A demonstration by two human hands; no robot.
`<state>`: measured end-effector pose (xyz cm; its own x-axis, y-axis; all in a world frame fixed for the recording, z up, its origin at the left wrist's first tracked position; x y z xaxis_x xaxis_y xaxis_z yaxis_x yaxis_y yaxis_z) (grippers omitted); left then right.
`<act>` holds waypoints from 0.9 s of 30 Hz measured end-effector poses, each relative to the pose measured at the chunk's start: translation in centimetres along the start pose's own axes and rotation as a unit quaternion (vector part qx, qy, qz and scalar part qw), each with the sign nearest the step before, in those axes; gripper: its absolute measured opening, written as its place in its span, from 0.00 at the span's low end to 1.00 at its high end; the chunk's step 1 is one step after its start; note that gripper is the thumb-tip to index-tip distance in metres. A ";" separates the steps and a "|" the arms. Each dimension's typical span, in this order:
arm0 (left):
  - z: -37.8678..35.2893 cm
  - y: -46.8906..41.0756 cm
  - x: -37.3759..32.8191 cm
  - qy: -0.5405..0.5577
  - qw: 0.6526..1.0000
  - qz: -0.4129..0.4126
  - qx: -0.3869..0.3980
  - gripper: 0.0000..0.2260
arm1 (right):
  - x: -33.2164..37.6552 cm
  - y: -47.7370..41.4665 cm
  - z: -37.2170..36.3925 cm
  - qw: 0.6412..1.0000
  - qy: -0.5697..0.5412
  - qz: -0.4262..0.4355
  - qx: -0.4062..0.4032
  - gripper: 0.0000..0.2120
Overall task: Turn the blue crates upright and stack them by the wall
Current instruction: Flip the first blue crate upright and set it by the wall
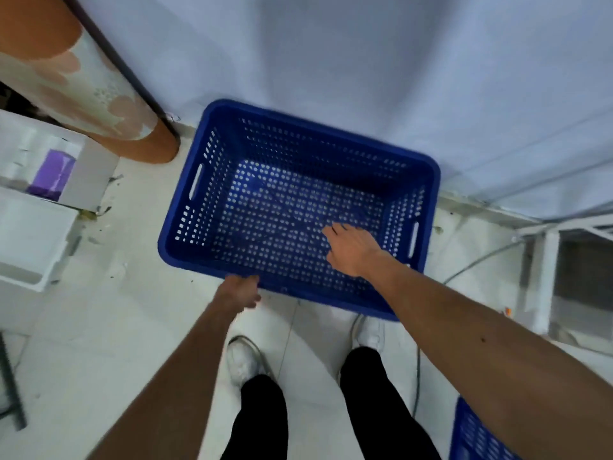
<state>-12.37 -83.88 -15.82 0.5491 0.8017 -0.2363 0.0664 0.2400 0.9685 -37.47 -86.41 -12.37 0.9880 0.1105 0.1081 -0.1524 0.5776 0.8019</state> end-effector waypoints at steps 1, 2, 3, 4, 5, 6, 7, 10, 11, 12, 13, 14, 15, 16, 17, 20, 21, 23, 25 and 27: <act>0.4 1.7 -0.7 -0.015 1.000 -0.012 0.002 0.16 | 0.4 1.2 0.5 1.000 -0.007 -0.005 -0.001 0.27; 0.9 3.2 -1.4 -0.028 0.999 -0.025 0.002 0.15 | 0.7 2.5 0.9 1.000 -0.012 -0.010 -0.001 0.27; 1.4 4.3 -2.0 -0.044 0.998 -0.038 0.003 0.14 | 1.0 3.7 1.2 1.000 -0.013 -0.014 0.001 0.26; 2.2 5.6 -2.6 -0.065 0.997 -0.049 0.004 0.14 | 1.4 5.2 1.7 1.000 -0.016 -0.018 0.002 0.26; 2.8 7.0 -3.2 -0.086 0.995 -0.055 0.003 0.14 | 1.8 6.9 2.3 0.999 -0.024 -0.021 0.004 0.27; 3.3 8.6 -3.7 -0.109 0.992 -0.061 -0.001 0.14 | 2.1 8.8 2.7 0.999 -0.033 -0.025 0.010 0.27; 3.5 10.6 -4.4 -0.139 0.988 -0.071 -0.007 0.14 | 2.5 10.7 3.1 0.999 -0.042 -0.028 0.011 0.26; 3.5 17.0 -6.3 -0.245 0.964 -0.099 -0.026 0.16 | 3.3 16.2 4.1 0.997 -0.062 -0.050 -0.001 0.25; 3.4 19.0 -6.6 -0.282 0.953 -0.105 -0.028 0.17 | 3.7 18.2 4.4 0.995 -0.074 -0.060 0.000 0.25; 3.3 20.7 -6.8 -0.310 0.944 -0.107 -0.032 0.17 | 4.1 20.1 4.6 0.994 -0.086 -0.069 0.000 0.24; 3.3 22.0 -6.7 -0.323 0.940 -0.106 -0.037 0.17 | 4.5 21.7 4.6 0.992 -0.097 -0.077 -0.001 0.23; 3.2 23.6 -6.8 -0.334 0.935 -0.109 -0.037 0.18 | 5.0 23.5 4.6 0.990 -0.115 -0.087 -0.008 0.22; 2.9 25.2 -6.9 -0.346 0.930 -0.119 -0.032 0.19 | 5.5 25.3 4.6 0.985 -0.141 -0.097 -0.014 0.22; 2.4 26.6 -7.0 -0.362 0.924 -0.125 -0.024 0.19 | 5.9 27.0 4.5 0.979 -0.172 -0.109 -0.021 0.21; 2.0 28.3 -7.1 -0.376 0.917 -0.131 -0.023 0.18 | 6.5 28.7 4.5 0.972 -0.202 -0.119 -0.029 0.22; 0.2 32.0 -7.2 -0.399 0.905 -0.144 -0.007 0.14 | 8.1 32.6 3.9 0.953 -0.266 -0.143 -0.038 0.23; -0.4 32.8 -7.4 -0.417 0.896 -0.152 -0.019 0.14 | 8.6 33.9 3.7 0.948 -0.278 -0.151 -0.042 0.24; -1.5 34.6 -7.7 -0.418 0.892 -0.169 -0.019 0.15 | 9.5 35.7 3.7 0.943 -0.291 -0.158 -0.044 0.25; -3.5 36.9 -8.0 -0.459 0.869 -0.187 -0.005 0.18 | 9.8 38.7 3.7 0.935 -0.302 -0.178 -0.056 0.25; -5.6 38.2 -7.9 -0.505 0.837 -0.210 0.013 0.16 | 10.0 41.7 3.4 0.926 -0.312 -0.197 -0.075 0.25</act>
<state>-18.85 -77.92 22.57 0.8962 -0.2246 -0.3827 0.4413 0.3614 0.8214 -33.80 -64.00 24.16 0.7830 -0.5954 0.1801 0.2682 0.5843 0.7659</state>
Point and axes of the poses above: each hand's wrist, its own y-axis away from the middle knuckle, its own z-axis out of the back of the hand, x = y × z, the point moved 5 cm from there along -y, towards the middle knuckle, and after that the axes turned 12 degrees about x, right-handed, at the moved point
